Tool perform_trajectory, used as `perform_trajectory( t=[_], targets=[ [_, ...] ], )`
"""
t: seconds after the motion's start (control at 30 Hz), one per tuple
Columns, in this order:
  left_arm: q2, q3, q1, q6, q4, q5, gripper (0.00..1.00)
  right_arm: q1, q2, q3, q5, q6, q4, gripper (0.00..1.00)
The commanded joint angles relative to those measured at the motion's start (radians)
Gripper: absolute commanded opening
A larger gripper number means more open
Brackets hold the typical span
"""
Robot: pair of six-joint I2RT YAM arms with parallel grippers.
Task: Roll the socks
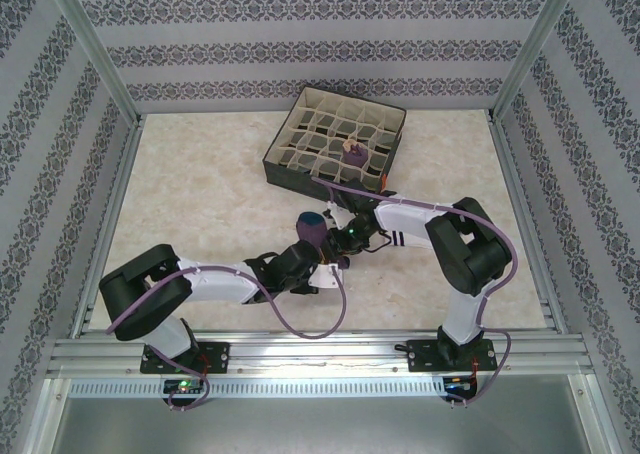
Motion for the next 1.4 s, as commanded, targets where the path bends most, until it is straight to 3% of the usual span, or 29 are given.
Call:
perform_trajectory(
  t=[0.0, 0.27, 0.53, 0.7, 0.93, 1.37],
  targets=[
    [0.027, 0.038, -0.001, -0.082, -0.067, 0.037, 0.0, -0.01, 0.024, -0.097, 0.11, 0.021, -0.068, 0.44],
    [0.01, 0.072, 0.123, -0.332, -0.187, 0.366, 0.0, -0.084, -0.181, -0.201, 0.06, 0.052, 0.068, 0.54],
    [0.051, 0.104, 0.264, -0.476, -0.226, 0.599, 0.0, -0.111, -0.346, -0.236, 0.037, 0.045, 0.13, 0.53],
    [0.112, 0.13, 0.348, -0.558, -0.229, 0.729, 0.0, -0.115, -0.363, -0.26, -0.064, 0.012, 0.211, 0.52],
    [0.186, 0.139, 0.43, -0.621, -0.216, 0.83, 0.0, -0.115, -0.244, -0.185, -0.208, -0.054, 0.275, 0.51],
    [0.23, 0.1, 0.519, -0.727, -0.166, 0.851, 0.0, -0.115, -0.026, -0.056, -0.339, -0.088, 0.325, 0.51]
  ],
)
